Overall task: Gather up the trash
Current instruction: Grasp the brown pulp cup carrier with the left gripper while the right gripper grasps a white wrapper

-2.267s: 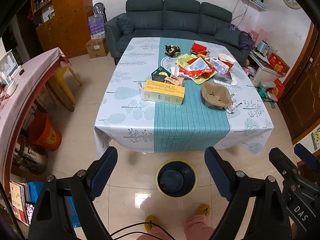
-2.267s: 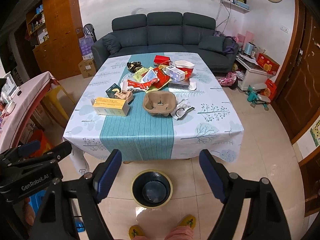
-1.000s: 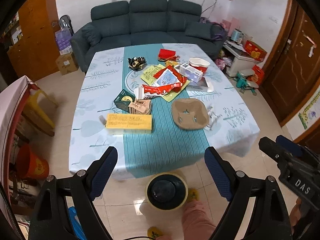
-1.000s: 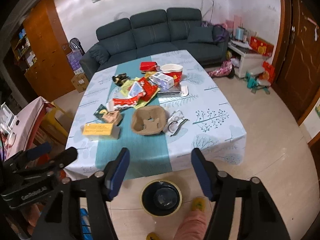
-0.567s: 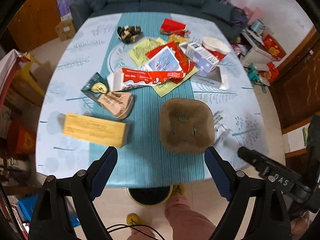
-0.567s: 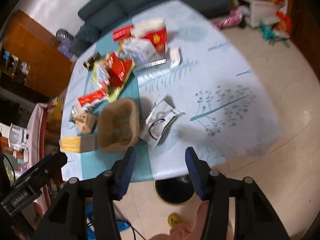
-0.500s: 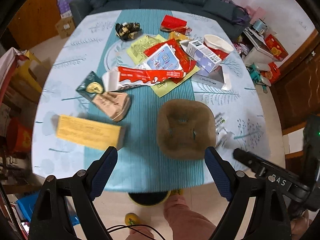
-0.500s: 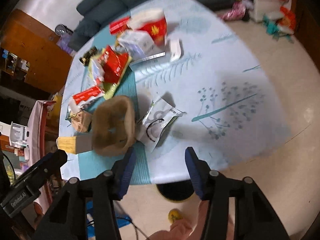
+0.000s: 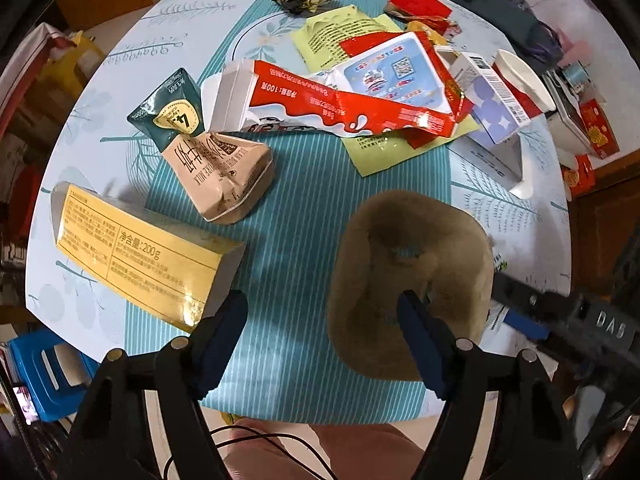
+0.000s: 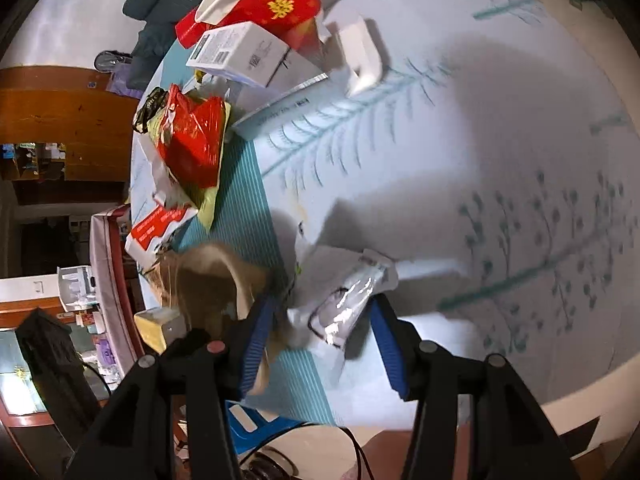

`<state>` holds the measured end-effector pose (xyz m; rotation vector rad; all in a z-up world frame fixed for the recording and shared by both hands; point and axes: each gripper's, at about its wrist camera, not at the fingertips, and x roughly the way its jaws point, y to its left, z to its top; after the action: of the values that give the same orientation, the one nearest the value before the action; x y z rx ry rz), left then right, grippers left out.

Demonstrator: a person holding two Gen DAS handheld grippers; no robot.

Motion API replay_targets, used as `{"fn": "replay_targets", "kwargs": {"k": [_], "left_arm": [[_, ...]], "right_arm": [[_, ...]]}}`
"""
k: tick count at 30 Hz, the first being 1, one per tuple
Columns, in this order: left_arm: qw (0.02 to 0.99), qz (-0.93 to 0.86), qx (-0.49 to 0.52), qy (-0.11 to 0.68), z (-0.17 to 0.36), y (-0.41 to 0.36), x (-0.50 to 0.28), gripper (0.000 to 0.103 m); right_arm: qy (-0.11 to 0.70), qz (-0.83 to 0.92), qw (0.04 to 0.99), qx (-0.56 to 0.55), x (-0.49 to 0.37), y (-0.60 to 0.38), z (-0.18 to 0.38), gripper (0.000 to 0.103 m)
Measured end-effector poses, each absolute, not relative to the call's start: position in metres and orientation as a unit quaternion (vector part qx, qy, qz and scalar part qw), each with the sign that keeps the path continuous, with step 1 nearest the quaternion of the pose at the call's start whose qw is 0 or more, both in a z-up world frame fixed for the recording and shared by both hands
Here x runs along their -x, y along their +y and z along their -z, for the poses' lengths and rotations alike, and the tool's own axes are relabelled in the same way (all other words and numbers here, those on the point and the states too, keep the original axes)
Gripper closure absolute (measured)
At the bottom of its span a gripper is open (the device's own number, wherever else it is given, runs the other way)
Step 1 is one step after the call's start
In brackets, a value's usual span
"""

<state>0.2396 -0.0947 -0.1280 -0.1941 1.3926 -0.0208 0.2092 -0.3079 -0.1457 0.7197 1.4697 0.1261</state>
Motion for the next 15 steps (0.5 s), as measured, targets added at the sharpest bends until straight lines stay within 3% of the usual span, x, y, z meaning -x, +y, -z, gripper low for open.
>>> {"fn": "replay_targets", "kwargs": {"k": [8, 10, 12, 15], "left_arm": [[0.755, -0.004, 0.098, 0.648, 0.145, -0.1, -0.248, 0.041], [0.751, -0.008, 0.098, 0.653, 0.15, -0.101, -0.249, 0.05], [0.742, -0.01, 0.099, 0.663, 0.157, -0.103, -0.247, 0.069], [0.741, -0.011, 0.1, 0.664, 0.16, -0.11, -0.241, 0.086]], "right_arm": [[0.672, -0.047, 0.698, -0.243, -0.235, -0.284, 0.136, 0.052], [0.673, -0.043, 0.702, -0.229, -0.238, -0.28, 0.134, 0.054], [0.677, -0.043, 0.704, -0.21, -0.243, -0.277, 0.134, 0.057], [0.682, -0.049, 0.706, -0.185, -0.247, -0.274, 0.133, 0.063]]}}
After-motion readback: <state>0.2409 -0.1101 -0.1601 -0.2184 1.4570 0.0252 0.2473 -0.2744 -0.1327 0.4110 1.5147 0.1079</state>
